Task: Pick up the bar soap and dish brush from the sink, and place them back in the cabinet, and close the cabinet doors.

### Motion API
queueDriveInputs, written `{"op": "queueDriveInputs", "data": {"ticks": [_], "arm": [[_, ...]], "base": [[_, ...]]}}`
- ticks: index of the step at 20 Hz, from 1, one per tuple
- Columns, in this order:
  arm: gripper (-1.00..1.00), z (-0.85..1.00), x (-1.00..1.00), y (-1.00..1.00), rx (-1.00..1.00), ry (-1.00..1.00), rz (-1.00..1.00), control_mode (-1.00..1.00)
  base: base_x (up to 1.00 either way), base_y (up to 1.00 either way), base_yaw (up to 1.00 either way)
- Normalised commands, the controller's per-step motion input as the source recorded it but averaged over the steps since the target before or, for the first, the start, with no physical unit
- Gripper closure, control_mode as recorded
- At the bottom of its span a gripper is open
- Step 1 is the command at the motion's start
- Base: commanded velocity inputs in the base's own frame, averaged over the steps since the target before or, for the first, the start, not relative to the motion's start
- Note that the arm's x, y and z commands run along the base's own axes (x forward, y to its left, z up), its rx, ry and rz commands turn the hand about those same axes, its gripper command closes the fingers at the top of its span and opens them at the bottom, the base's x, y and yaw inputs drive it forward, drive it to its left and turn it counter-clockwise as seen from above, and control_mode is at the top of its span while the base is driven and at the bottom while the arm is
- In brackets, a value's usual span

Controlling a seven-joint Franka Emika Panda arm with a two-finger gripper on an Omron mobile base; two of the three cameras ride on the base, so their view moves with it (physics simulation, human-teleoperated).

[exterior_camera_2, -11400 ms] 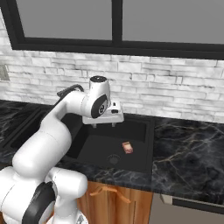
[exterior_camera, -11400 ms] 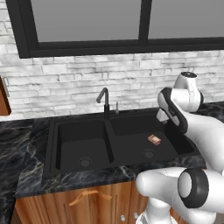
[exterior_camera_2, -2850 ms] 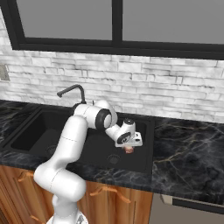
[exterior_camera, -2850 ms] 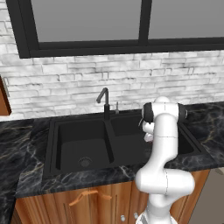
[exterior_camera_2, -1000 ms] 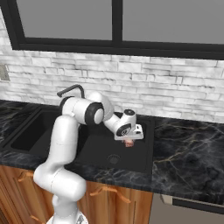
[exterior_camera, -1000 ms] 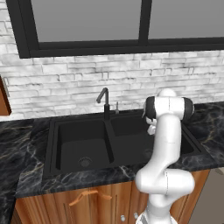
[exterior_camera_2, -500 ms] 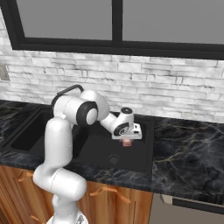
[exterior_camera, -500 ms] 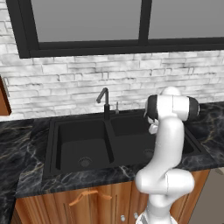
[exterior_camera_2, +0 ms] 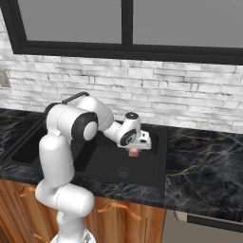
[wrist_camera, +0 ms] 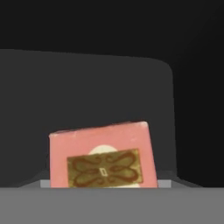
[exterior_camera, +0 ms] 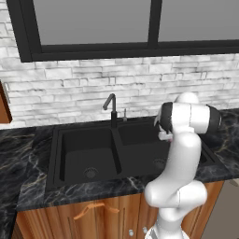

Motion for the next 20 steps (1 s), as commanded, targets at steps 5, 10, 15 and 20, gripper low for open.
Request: {"op": "queueDriveInputs", "data": {"ticks": [5,10,15,20], "arm": [[1.0,0.36,-0.17,0.13,-0.01,0.0,-0.11,-1.0],[1.0,0.47,-0.09,0.01,0.0,0.0,-0.03,-1.0],[1.0,0.46,-0.18,0.0,0.0,0.0,0.0,-1.0],[1.0,0.42,-0.24,0.0,0.0,0.0,0.0,-1.0]], "base": [[0.0,0.0,0.0],[0.0,0.0,0.0],[0.0,0.0,0.0],[0.0,0.0,0.0]]}}
